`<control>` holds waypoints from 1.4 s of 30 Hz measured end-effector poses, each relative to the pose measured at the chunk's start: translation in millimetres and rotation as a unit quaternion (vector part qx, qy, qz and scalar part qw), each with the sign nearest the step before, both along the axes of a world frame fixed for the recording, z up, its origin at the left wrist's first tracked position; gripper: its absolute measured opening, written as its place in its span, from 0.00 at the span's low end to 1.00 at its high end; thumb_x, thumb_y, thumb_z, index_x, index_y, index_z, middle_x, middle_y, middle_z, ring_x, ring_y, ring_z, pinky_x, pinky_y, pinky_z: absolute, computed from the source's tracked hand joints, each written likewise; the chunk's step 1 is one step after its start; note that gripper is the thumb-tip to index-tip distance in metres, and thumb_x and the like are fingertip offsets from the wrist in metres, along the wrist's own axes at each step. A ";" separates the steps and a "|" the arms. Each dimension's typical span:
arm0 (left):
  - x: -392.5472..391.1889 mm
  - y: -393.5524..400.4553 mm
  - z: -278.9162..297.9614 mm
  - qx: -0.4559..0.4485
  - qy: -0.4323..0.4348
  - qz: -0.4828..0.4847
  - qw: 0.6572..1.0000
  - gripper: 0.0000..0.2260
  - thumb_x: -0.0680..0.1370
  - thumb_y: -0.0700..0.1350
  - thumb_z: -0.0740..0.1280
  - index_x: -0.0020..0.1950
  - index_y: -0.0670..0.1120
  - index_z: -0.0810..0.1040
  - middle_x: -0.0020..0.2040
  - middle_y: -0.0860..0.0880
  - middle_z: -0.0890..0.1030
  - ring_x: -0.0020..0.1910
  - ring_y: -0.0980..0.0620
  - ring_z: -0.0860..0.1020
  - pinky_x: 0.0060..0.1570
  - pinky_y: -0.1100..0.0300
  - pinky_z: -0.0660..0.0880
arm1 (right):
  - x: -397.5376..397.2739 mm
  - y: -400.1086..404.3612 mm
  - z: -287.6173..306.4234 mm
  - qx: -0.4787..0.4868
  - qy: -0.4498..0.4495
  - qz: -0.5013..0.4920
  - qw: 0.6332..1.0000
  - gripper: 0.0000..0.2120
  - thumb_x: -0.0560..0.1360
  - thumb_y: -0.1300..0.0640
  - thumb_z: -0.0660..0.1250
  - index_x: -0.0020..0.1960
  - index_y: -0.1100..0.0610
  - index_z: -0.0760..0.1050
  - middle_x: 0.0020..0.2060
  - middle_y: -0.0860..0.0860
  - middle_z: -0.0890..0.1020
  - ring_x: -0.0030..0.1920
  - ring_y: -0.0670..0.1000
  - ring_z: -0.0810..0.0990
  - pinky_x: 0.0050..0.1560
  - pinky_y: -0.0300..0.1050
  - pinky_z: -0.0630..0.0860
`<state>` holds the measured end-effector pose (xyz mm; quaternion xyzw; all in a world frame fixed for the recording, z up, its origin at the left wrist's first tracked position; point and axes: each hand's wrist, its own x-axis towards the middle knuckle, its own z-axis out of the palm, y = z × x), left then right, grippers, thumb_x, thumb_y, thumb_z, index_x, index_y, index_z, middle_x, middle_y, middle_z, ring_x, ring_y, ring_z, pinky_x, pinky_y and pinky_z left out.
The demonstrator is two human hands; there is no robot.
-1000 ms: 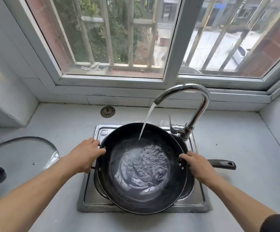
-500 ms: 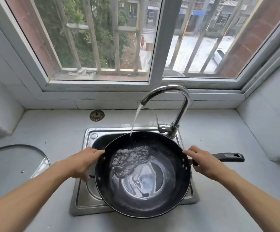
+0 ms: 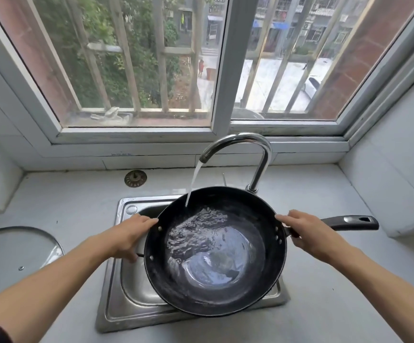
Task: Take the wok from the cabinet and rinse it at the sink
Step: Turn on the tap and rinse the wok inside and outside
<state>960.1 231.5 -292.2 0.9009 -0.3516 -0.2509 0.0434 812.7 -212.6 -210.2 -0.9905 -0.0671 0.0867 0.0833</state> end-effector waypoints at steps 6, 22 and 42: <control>10.1 -13.7 -5.7 -0.018 -0.010 -0.021 1.000 0.52 0.57 0.51 0.78 0.76 0.49 0.55 0.70 0.50 0.65 0.67 0.51 0.62 0.69 0.59 0.61 | -9.4 -1.7 9.8 -0.040 -0.032 -0.007 0.999 0.30 0.66 0.69 0.68 0.65 0.48 0.73 0.40 0.46 0.73 0.37 0.51 0.73 0.37 0.43 0.69; 14.5 -46.6 -2.9 -0.090 -0.024 -0.045 0.995 0.50 0.59 0.47 0.79 0.76 0.44 0.57 0.71 0.47 0.67 0.67 0.48 0.64 0.67 0.63 0.57 | -30.0 7.2 61.4 -0.128 -0.090 -0.015 0.988 0.28 0.61 0.68 0.73 0.55 0.45 0.78 0.37 0.45 0.75 0.32 0.53 0.76 0.25 0.42 0.67; 48.3 -49.7 -10.5 -0.183 -0.125 -0.043 0.974 0.45 0.62 0.52 0.78 0.73 0.43 0.60 0.65 0.45 0.72 0.61 0.46 0.69 0.64 0.54 0.69 | -50.0 37.3 59.7 -0.163 -0.150 -0.075 0.972 0.27 0.60 0.71 0.72 0.55 0.52 0.77 0.36 0.50 0.75 0.31 0.57 0.74 0.24 0.47 0.71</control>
